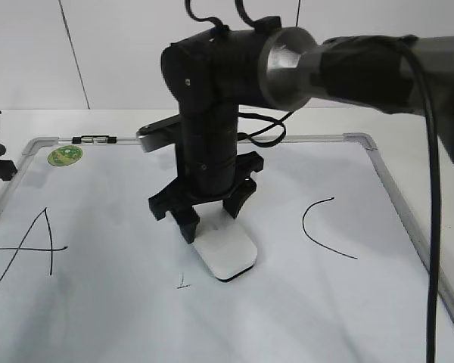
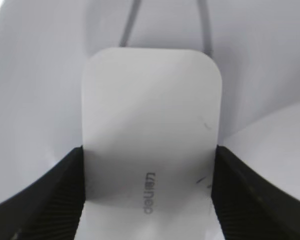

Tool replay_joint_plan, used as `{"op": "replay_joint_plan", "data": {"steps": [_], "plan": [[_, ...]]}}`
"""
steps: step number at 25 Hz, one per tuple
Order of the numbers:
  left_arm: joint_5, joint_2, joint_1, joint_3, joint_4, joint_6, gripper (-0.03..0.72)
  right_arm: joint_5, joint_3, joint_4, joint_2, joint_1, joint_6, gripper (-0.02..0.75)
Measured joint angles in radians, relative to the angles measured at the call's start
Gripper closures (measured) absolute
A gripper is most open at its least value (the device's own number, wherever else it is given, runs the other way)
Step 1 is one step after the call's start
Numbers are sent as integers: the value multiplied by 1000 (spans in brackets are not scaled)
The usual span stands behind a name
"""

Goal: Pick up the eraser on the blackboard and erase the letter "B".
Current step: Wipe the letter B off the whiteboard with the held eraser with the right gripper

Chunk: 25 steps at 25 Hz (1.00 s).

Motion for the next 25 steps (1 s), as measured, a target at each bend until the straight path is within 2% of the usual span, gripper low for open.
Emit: {"op": "replay_joint_plan", "data": {"steps": [4,9,16,25], "plan": [[0,0,0,0,-5,0,666,-4,0,0,0,-55,4,168],[0,0,0,0,-7,0,666,-4,0,20,0,-57,2,168],[2,0,0,0,-7,0,666,-6,0,-25,0,30,-6,168],[2,0,0,0,-7,0,666,-6,0,42,2,173,-33,168]]}}
